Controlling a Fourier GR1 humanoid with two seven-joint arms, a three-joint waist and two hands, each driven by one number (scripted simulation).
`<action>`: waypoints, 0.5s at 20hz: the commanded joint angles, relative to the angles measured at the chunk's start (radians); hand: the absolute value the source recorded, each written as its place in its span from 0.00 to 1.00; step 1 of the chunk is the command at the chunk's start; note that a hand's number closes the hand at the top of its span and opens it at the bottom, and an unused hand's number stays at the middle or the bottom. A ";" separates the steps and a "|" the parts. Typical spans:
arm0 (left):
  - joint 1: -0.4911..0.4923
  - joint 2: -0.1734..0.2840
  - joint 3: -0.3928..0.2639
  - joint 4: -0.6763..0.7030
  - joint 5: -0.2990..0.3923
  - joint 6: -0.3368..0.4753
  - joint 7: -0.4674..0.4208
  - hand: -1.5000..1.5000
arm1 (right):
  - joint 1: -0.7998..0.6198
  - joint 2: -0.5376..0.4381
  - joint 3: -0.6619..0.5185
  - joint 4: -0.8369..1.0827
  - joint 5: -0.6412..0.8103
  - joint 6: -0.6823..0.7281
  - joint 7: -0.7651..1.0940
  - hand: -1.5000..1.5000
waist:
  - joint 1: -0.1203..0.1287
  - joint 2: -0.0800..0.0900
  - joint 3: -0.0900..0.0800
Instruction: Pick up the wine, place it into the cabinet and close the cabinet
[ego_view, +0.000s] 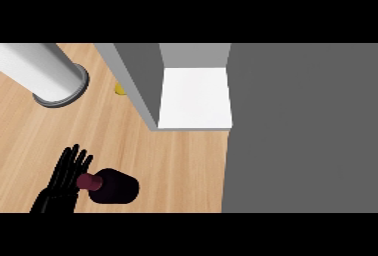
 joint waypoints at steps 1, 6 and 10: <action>-0.014 0.013 0.021 0.083 0.002 -0.051 -0.058 0.00 | 0.010 0.009 -0.007 -0.179 -0.083 -0.037 0.107 0.00 | 0.001 0.000 0.000; -0.038 -0.026 -0.010 0.101 -0.040 -0.025 -0.069 0.00 | -0.040 -0.001 -0.040 -0.103 -0.087 -0.007 0.085 0.00 | 0.006 0.001 0.000; -0.124 0.006 0.045 0.233 -0.027 -0.041 -0.086 0.00 | 0.046 -0.006 -0.085 -0.145 -0.155 0.043 0.049 0.00 | -0.005 0.001 0.000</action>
